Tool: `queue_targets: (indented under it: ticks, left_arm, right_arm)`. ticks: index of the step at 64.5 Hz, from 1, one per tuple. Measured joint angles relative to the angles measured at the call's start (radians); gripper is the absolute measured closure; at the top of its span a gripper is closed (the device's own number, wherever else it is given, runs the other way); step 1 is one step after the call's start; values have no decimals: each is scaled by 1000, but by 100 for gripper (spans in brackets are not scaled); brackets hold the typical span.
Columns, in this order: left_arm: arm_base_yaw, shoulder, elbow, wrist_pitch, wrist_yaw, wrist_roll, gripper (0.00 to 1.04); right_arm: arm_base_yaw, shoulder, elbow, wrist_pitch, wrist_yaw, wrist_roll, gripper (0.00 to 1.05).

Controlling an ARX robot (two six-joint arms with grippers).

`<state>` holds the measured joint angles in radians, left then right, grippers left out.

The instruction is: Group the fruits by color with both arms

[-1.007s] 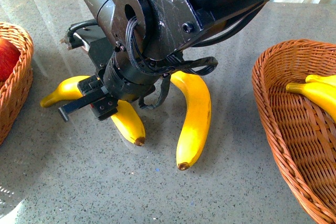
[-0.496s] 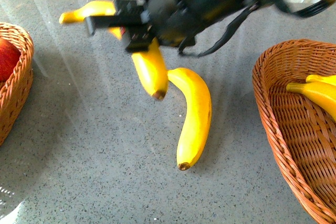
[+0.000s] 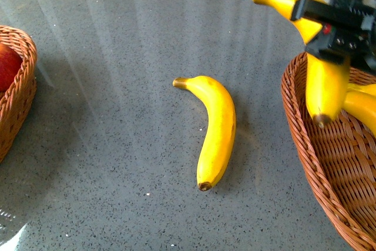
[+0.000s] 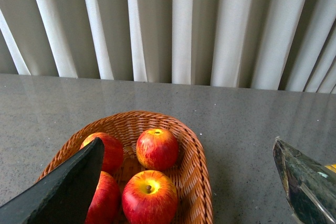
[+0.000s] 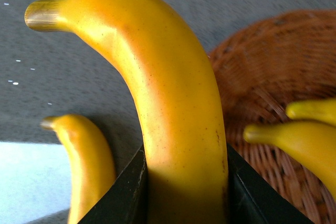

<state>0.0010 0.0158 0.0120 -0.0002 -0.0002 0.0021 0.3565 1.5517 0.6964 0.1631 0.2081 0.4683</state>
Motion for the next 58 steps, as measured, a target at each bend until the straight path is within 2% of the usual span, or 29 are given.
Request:
queue_targets:
  ticks: [14, 58]
  left_arm:
    - [0, 0, 0, 0, 0, 0, 9]
    - [0, 0, 0, 0, 0, 0, 9]
  right_arm:
    - [-13, -21, -123, 2, 34, 82, 76]
    - [-30, -24, -210, 10, 72, 149, 76]
